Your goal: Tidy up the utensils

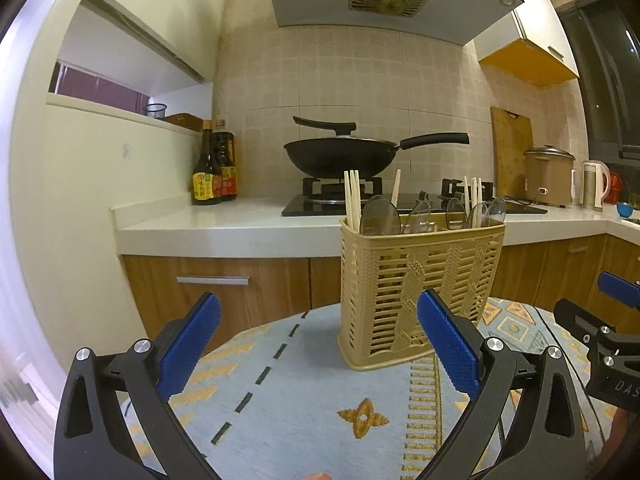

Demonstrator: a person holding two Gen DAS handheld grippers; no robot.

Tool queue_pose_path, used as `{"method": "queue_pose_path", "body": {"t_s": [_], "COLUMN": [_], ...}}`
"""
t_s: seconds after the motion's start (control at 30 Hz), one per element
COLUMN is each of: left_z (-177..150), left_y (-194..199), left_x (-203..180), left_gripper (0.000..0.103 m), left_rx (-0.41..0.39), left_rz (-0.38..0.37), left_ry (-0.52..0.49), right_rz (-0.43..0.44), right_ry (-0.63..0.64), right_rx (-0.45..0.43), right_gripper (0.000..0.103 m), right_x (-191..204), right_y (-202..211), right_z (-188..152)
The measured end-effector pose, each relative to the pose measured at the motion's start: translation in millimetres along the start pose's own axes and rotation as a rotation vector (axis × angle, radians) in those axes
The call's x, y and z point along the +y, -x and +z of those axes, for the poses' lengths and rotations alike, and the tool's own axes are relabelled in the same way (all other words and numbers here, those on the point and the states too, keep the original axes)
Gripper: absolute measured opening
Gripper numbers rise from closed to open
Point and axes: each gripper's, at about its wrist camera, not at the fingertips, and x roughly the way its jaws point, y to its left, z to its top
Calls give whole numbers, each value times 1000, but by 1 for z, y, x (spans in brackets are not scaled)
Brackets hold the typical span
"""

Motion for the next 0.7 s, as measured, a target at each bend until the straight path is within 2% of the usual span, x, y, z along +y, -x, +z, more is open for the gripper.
{"method": "queue_pose_path", "body": {"t_s": [0.7], "left_z": [-1], "left_y": [-3], "left_x": [6], "left_gripper": [95], "left_rx": [17], "left_rz": [1], "left_ry": [31], "right_rz": [2], "right_ry": [-12], "right_rx": [-14], "right_gripper": [89], "right_x": [-1], "right_y": [4], "right_z": [1]}}
